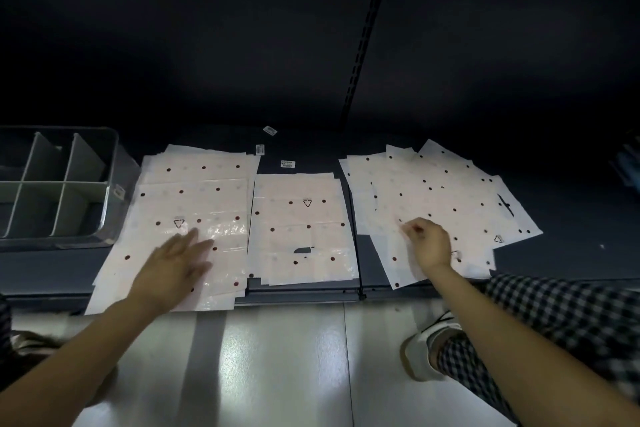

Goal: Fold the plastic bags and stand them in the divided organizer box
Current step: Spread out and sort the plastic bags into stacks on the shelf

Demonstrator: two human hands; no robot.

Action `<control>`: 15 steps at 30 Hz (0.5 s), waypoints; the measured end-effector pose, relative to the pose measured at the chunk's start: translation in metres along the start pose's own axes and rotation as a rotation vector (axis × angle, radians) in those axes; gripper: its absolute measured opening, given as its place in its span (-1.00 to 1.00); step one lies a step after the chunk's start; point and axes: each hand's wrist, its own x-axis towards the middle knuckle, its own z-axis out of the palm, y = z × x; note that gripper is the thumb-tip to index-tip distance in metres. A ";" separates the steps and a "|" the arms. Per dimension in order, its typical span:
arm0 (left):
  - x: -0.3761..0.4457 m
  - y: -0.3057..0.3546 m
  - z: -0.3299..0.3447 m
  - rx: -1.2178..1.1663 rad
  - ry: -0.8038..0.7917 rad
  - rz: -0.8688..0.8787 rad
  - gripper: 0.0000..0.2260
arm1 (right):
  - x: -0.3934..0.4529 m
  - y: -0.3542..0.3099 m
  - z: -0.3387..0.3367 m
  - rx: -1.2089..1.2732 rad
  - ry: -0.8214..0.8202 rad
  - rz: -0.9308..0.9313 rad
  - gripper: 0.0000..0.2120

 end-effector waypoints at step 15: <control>-0.011 0.135 -0.014 -1.007 -0.212 0.076 -0.31 | -0.064 -0.149 0.048 0.925 -0.532 0.170 -0.86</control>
